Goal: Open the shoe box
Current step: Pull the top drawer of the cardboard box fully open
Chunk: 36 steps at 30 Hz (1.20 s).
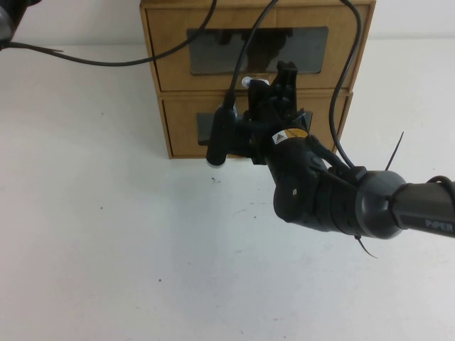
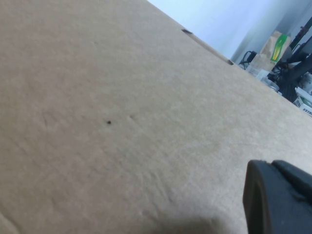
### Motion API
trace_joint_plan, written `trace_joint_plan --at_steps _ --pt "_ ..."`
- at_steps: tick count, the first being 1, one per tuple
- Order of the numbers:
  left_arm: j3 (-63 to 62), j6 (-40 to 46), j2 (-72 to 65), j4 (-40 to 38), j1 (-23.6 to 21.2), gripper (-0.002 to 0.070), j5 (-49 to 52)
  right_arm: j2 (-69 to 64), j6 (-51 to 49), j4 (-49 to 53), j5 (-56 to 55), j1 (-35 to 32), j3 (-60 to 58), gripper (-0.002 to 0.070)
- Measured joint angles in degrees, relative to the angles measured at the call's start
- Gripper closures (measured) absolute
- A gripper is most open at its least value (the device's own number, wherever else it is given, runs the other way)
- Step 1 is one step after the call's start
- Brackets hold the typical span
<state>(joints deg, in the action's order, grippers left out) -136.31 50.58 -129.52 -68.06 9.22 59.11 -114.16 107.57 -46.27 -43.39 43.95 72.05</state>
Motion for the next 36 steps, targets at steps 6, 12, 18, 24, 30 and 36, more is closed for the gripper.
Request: trace_joint_plan --at_steps 6,12,18,24,30,36 --pt "0.00 0.00 0.00 0.00 0.00 0.0681 0.04 1.30 1.02 -3.41 2.17 0.24 0.00 0.0674" --pt "0.00 0.00 0.00 0.00 0.00 0.0681 0.17 2.77 3.92 -8.11 3.45 1.47 0.00 0.0674" --pt "0.00 -1.40 0.00 0.23 0.00 0.0681 0.17 3.81 6.03 -10.76 3.09 2.67 -1.50 0.0674" --pt "0.00 -2.46 0.00 0.52 0.00 0.0681 0.27 6.04 6.26 -10.53 1.57 4.46 -5.86 0.0674" --pt "-0.12 -3.05 0.00 0.66 0.00 0.0681 0.62 7.71 6.26 -13.16 -0.88 7.39 -8.62 0.0673" --pt "-0.12 -3.41 0.00 0.79 0.00 0.0681 1.10 8.29 7.16 -19.63 -3.79 10.96 -8.79 0.0673"
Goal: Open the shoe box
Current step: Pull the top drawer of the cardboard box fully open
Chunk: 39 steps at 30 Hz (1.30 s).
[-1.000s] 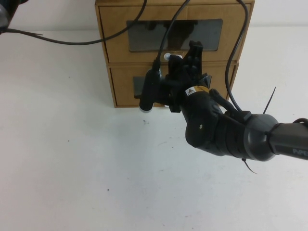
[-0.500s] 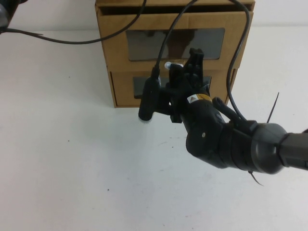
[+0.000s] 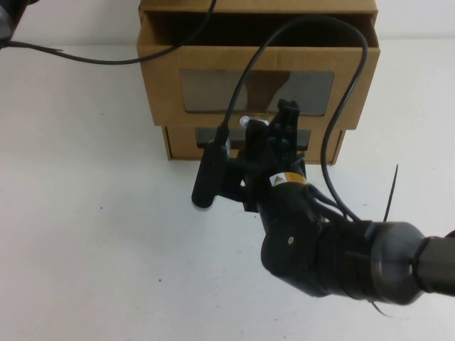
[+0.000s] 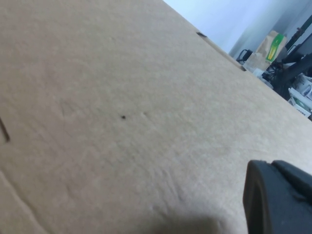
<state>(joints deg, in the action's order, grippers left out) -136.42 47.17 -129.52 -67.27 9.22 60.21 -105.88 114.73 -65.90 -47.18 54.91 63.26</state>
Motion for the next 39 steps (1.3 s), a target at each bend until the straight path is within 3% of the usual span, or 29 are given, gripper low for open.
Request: trace_joint_plan --at_steps 11,31,39 --pt "-0.01 -0.89 0.00 0.00 0.00 0.0681 1.12 0.52 2.42 -6.83 -3.83 4.82 -0.54 0.0673" --pt "-1.01 -1.96 -0.23 -2.90 1.81 0.0683 6.98 9.82 -2.70 -10.07 -1.34 5.27 -10.71 0.0669" --pt "-1.66 -4.92 -0.23 0.90 2.18 0.0683 7.10 11.05 -2.70 -12.51 -0.13 5.40 -10.76 0.0666"
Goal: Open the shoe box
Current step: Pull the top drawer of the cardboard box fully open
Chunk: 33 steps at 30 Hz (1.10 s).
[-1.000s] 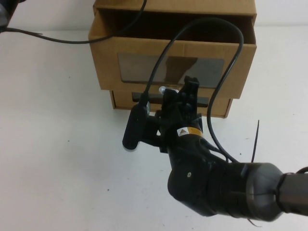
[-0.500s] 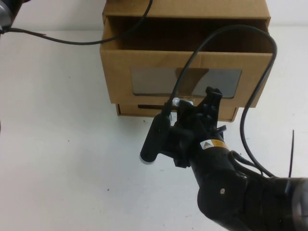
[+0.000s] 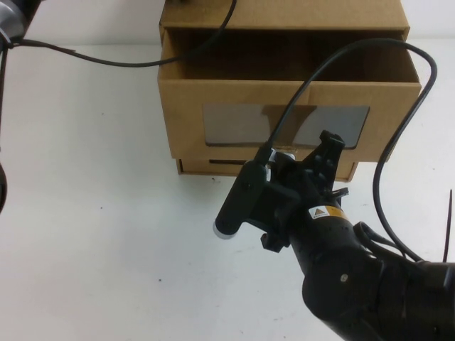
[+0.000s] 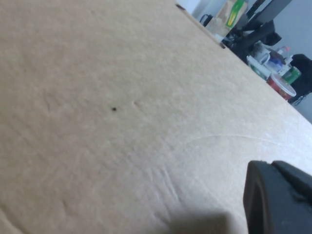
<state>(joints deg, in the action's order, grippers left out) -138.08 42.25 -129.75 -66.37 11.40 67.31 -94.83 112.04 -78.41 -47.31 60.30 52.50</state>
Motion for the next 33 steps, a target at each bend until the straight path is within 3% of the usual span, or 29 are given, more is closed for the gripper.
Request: trace_joint_plan --at_steps 14,15,21,22,27,28,33 --pt "0.00 -2.11 0.32 1.29 0.04 0.0683 0.41 2.98 3.00 -7.19 2.22 1.42 -0.09 0.0663" --pt "0.00 -2.11 0.32 1.40 0.04 0.0683 0.41 4.02 4.15 -9.62 -0.38 4.87 -1.92 0.0663" --pt "0.00 -2.19 0.40 1.43 0.04 0.0683 0.60 4.13 4.15 -9.62 -1.31 5.70 -2.59 0.0663" --pt "0.00 -2.74 0.53 1.43 0.13 0.0683 2.05 4.36 3.93 -11.87 -6.21 10.05 -4.92 0.0665" --pt "0.00 -2.74 0.53 1.66 0.13 0.0683 1.65 4.48 3.23 -14.00 -6.74 11.20 -5.20 0.0673" --pt "0.00 -2.74 0.53 1.91 0.02 0.0683 0.85 4.03 0.72 -22.03 -5.89 17.37 -6.88 0.0692" --pt "0.00 -2.74 0.53 1.91 0.02 0.0683 0.85 4.03 0.37 -22.03 -7.35 20.06 -6.88 0.0694"
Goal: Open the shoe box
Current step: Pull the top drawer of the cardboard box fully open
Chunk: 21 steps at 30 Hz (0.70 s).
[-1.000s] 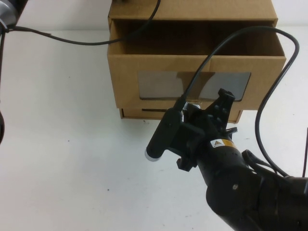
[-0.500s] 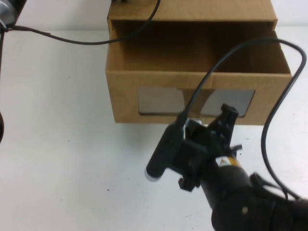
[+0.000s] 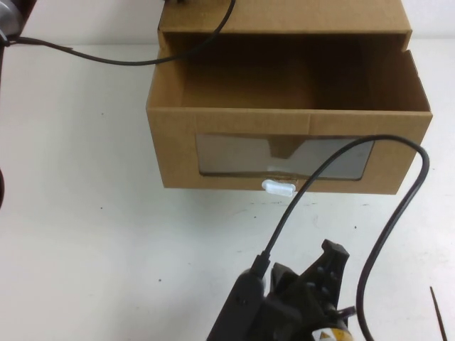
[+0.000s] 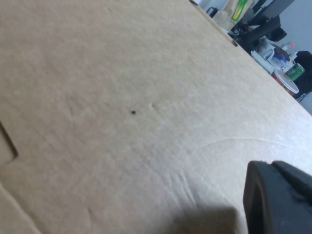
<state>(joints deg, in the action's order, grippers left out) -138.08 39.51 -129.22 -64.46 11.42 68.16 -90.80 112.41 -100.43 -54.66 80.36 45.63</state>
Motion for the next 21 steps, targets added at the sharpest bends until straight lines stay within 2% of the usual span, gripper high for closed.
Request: trace_joint_plan --at_steps 4,5,12,13,15,16,18,19,21 --pt "0.00 0.00 0.00 0.00 0.00 0.0683 0.00 0.00 0.00 0.00 0.02 0.01 0.00 0.0694" --pt "-0.09 0.00 0.00 0.00 0.00 0.0683 0.00 0.83 -0.59 1.29 -6.56 1.21 -0.09 0.0690" --pt "-0.09 0.00 0.00 0.00 0.00 0.0683 0.00 0.83 -0.59 1.94 -7.21 1.21 -0.09 0.0684" --pt "-0.09 0.00 0.00 0.08 0.00 0.0683 0.00 0.92 -2.08 6.37 -8.04 -0.18 -0.09 0.0540" --pt "-0.09 0.00 0.00 0.08 0.00 0.0683 0.00 0.92 -2.08 6.37 -8.04 -0.18 -0.09 0.0540" --pt "-0.09 0.00 0.00 0.08 0.00 0.0683 0.00 0.92 -2.48 7.09 -8.04 -0.83 -0.09 0.0508" --pt "-0.09 0.00 0.00 0.08 0.00 0.0683 0.00 0.92 -2.50 7.33 -8.04 -0.83 -0.09 0.0500" --pt "-0.09 0.53 0.00 0.08 0.00 0.0683 0.13 0.92 -3.38 14.23 -8.04 -4.09 -0.09 0.0414" --pt "-0.09 0.53 0.00 0.08 0.00 0.0683 0.13 0.92 -3.38 14.23 -8.04 -4.09 -0.09 0.0414"
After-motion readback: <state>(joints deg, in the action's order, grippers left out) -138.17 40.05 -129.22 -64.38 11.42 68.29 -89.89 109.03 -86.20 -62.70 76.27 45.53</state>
